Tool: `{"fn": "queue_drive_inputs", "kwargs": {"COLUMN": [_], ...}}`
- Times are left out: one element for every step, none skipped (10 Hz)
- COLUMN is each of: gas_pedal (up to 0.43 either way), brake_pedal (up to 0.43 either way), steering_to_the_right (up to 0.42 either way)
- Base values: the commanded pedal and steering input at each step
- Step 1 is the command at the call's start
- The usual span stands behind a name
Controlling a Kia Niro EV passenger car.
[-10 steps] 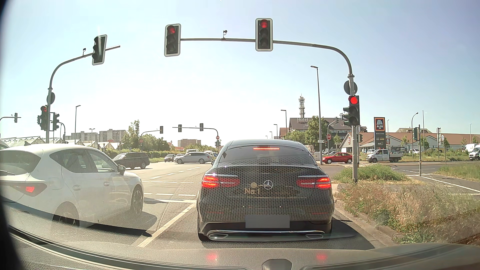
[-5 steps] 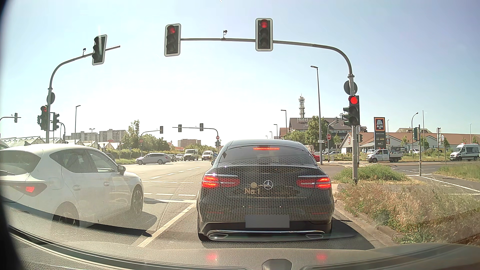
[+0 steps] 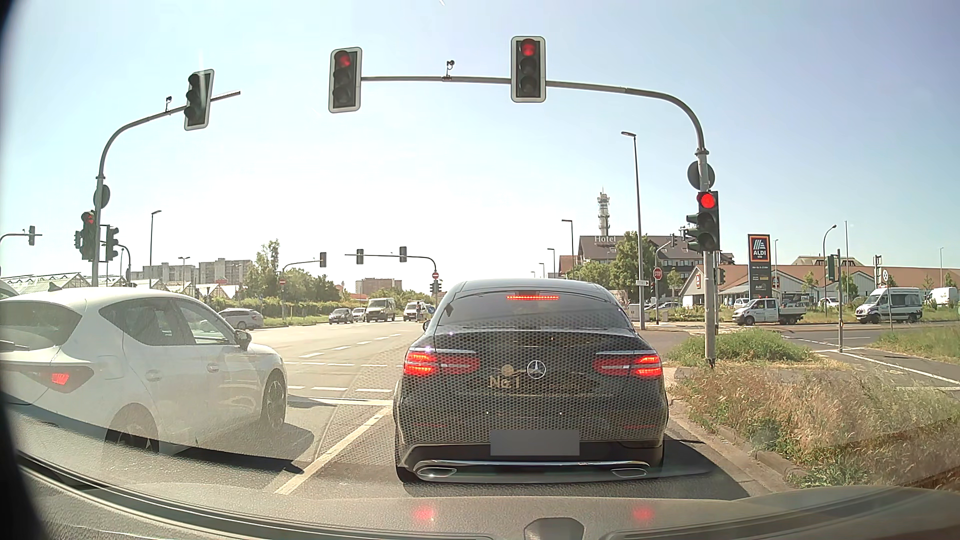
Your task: Follow the waypoints while adhering to traffic rules and regulations
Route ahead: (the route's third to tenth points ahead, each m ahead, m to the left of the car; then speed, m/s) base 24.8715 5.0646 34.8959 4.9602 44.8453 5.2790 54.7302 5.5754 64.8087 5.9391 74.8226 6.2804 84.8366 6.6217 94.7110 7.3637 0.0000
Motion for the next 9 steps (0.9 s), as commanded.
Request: {"fn": "queue_drive_inputs", "kwargs": {"gas_pedal": [0.0, 0.0, 0.0, 0.0, 0.0, 0.0, 0.0, 0.0, 0.0], "brake_pedal": [0.25, 0.25, 0.25, 0.25, 0.25, 0.25, 0.25, 0.25, 0.25], "steering_to_the_right": [-0.001, -0.001, -0.001, -0.001, -0.001, -0.001, -0.001, -0.001, -0.001]}}
